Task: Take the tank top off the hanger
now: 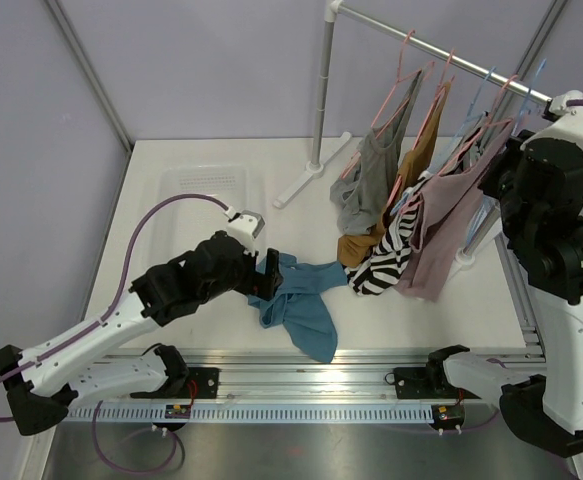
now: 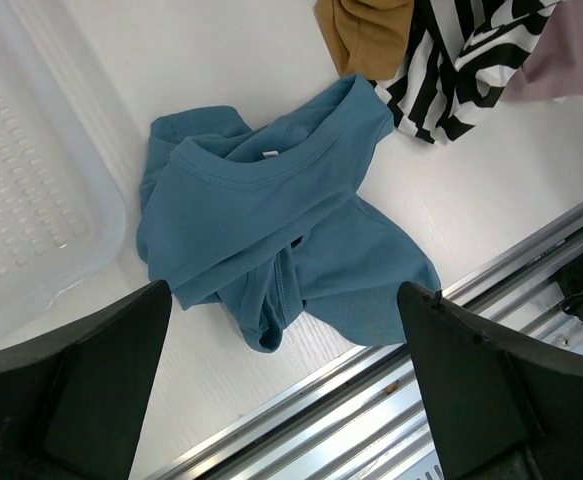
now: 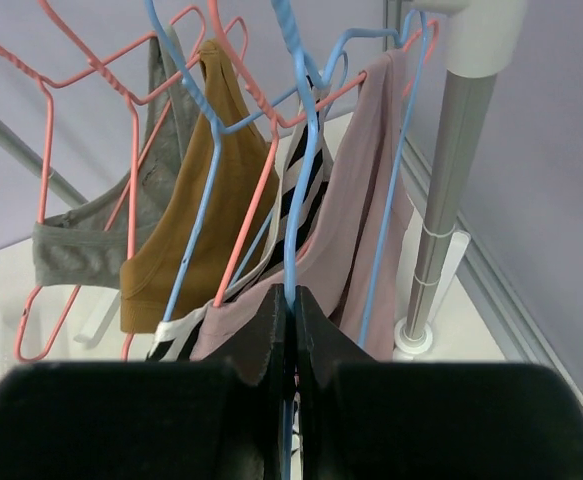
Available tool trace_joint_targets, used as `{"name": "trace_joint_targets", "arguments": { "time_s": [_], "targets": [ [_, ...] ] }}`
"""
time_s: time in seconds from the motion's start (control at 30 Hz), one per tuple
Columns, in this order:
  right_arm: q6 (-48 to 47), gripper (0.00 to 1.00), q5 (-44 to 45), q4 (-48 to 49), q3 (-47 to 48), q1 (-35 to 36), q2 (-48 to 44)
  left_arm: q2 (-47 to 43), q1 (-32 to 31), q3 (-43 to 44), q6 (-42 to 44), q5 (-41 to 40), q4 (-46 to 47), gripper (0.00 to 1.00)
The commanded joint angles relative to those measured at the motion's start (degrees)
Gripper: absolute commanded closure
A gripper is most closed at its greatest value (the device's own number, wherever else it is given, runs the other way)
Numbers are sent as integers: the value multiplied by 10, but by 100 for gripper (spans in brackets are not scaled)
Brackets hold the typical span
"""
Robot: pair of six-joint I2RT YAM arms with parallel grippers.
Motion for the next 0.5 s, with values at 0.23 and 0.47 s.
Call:
{"name": "trace_joint_targets", "arguments": {
  "time_s": [0.23, 0.47],
  "targets": [
    [-26, 100, 44, 77, -72, -4, -11, 17, -33, -15, -15, -39, 41, 1],
    [-29, 100, -24, 71, -72, -77, 6, 18, -35, -41, -22, -40, 58, 1]
  ]
}}
